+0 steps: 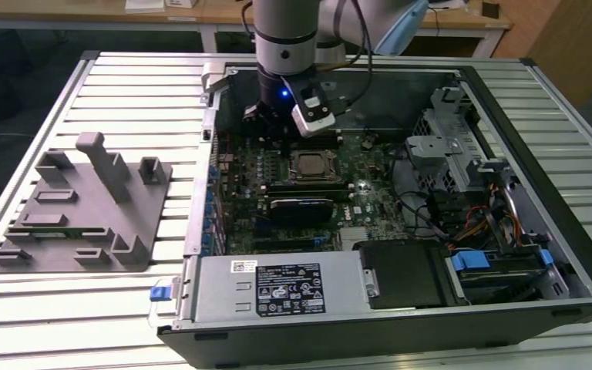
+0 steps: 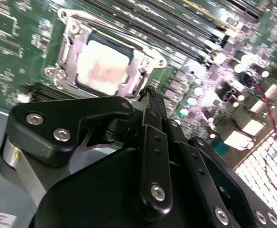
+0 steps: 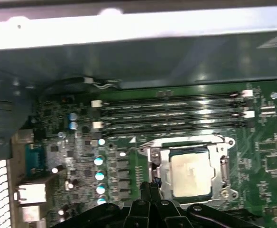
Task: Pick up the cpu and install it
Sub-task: 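Install the first cpu locking lever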
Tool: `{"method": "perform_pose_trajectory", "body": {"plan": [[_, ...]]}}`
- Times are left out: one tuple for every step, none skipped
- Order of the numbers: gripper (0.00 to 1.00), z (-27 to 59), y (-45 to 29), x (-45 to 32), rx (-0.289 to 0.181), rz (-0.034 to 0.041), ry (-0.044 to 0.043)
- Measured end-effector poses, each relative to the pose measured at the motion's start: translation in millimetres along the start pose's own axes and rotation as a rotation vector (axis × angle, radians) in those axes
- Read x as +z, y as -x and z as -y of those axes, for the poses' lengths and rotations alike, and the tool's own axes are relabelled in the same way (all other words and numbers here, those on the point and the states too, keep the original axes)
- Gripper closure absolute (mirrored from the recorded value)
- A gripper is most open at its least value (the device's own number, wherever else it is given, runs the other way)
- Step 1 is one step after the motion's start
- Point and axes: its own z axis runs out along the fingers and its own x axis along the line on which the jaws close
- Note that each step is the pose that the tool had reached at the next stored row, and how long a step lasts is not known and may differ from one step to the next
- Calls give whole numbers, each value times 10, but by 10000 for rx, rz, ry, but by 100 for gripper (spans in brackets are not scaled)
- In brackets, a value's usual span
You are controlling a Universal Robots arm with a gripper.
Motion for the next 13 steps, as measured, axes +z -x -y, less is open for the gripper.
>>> {"method": "perform_pose_trajectory", "body": {"plan": [[89,1,-15,0,0,0,0],[89,3,-29,-1,-1,0,0],[89,4,-45,-1,0,0,0],[89,6,-64,-2,-1,1,0],[89,7,-79,-2,-1,1,0],[89,8,-95,-2,0,0,1],[89,10,-110,-3,0,0,6],[89,11,-124,-3,0,-2,21],[89,12,-136,-3,1,-4,53],[89,13,-146,-4,2,-9,95],[89,14,-155,-4,4,-13,154],[89,15,-163,-4,4,-20,229],[89,15,-166,-4,5,-26,308]]}}
